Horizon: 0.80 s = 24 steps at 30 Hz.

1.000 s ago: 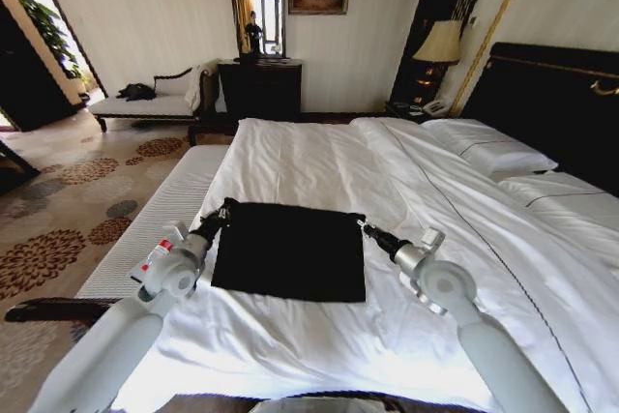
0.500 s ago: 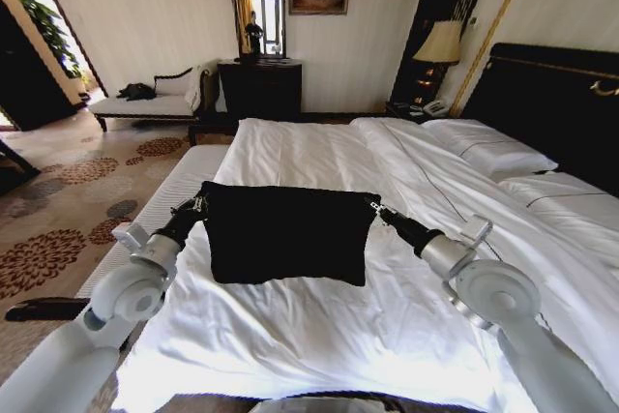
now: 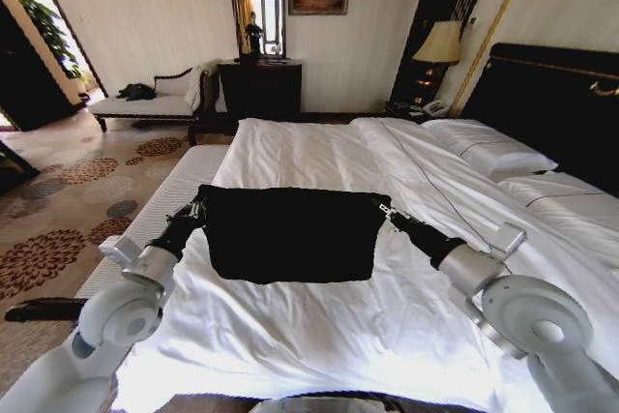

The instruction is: Fold the clothes on the bed.

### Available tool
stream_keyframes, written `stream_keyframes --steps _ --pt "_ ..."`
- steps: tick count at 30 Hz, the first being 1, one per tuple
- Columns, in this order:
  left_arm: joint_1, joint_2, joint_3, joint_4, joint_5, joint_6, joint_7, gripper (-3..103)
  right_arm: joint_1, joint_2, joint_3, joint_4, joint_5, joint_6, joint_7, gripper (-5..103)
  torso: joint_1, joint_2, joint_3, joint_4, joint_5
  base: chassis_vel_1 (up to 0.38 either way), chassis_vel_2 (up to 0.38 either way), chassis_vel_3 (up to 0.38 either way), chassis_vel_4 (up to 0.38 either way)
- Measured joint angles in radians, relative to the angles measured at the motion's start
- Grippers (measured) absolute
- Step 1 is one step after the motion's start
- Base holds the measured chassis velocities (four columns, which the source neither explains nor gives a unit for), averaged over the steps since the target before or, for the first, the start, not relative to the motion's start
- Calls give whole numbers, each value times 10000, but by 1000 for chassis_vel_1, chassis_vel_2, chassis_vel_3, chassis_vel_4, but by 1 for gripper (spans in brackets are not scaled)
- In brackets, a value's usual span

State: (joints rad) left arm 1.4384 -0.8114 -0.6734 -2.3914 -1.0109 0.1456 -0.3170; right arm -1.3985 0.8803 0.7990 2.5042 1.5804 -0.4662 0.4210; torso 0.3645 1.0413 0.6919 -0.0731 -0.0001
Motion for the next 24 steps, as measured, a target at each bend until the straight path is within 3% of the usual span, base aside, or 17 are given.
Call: stream_keyframes --steps 8,17,24 --pt "954 -483 -477 -688 117 -52 -65 0 -898 333 64 10 -651 -29 42 1 -1 0 -1 -1 1 0 0 0 0" --pt "3288 -1654 -1168 -1135 395 -84 -38 0 -2274 1007 176 -16 -1599 -283 55 1 -2 1 -1 0 0 0 0 0 0" --pt "3396 -1890 -629 -1123 908 -87 -187 0 -2254 1064 179 -28 -1478 -373 145 1 -2 1 -1 -1 2 0 0 0 0"
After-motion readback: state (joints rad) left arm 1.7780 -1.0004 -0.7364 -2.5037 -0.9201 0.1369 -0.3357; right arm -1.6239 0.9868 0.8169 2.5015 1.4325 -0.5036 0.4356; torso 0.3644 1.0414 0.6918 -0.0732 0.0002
